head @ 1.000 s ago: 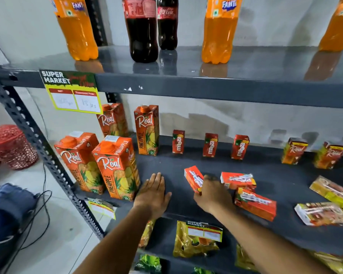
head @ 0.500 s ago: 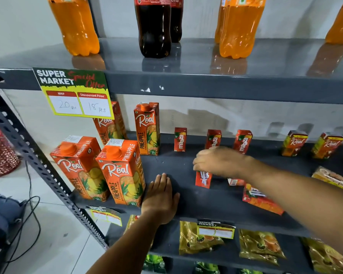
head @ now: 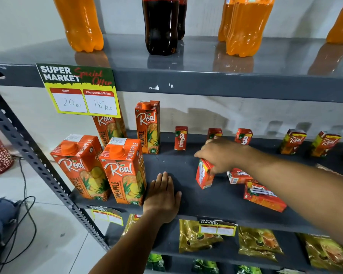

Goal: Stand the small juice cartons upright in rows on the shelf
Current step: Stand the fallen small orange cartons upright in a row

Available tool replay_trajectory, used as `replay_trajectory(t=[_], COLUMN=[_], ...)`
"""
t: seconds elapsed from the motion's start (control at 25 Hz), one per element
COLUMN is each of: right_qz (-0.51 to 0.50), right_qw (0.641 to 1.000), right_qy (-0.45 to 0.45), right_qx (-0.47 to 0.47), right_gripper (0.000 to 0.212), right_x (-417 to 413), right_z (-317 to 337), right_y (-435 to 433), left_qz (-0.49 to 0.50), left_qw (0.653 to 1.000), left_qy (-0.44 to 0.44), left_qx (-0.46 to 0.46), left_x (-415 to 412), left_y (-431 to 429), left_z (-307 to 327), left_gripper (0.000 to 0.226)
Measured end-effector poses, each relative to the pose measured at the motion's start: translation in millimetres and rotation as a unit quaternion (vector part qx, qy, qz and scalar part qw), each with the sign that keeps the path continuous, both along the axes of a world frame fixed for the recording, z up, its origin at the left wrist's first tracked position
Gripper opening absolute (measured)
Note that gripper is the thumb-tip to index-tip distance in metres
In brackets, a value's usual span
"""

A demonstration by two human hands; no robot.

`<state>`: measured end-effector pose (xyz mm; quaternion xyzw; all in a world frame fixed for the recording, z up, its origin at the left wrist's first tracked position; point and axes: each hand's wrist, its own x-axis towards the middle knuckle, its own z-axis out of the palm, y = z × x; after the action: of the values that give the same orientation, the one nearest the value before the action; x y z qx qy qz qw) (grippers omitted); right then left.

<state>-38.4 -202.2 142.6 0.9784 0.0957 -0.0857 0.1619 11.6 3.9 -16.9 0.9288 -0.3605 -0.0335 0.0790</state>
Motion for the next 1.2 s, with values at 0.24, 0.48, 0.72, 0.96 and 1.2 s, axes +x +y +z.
replay_trajectory(t=[0.24, 0.48, 0.72, 0.96, 1.2], right_qz=[-0.278, -0.311, -0.389, -0.385, -0.205], right_qw=[0.957, 0.924, 0.901, 0.904, 0.972], right_qy=[0.010, -0.050, 0.106, 0.079, -0.007], right_qx=[0.079, 0.218, 0.159, 0.169, 0.115], right_gripper=[0.054, 0.071, 0.064, 0.050, 0.051], right_x=[2.1, -7.1, -56.9, -70.6, -49.0], right_z=[2.0, 20.4, -24.3, -66.2, -35.3], right_y=[30.0, -6.6, -98.1, -119.4, -109.3], left_qz=[0.002, -0.001, 0.006, 0.009, 0.006], left_qw=[1.000, 1.000, 1.000, 1.000, 1.000], left_qy=[-0.001, -0.003, -0.011, -0.007, -0.012], left_qx=[0.000, 0.008, 0.013, 0.017, 0.013], left_x=[-1.3, -0.3, 0.4, -0.7, -2.9], left_y=[-0.7, -0.9, -1.8, -1.9, -1.2], left_z=[2.6, -1.4, -3.2, 0.8, 3.7], left_gripper=[0.071, 0.072, 0.082, 0.071, 0.070])
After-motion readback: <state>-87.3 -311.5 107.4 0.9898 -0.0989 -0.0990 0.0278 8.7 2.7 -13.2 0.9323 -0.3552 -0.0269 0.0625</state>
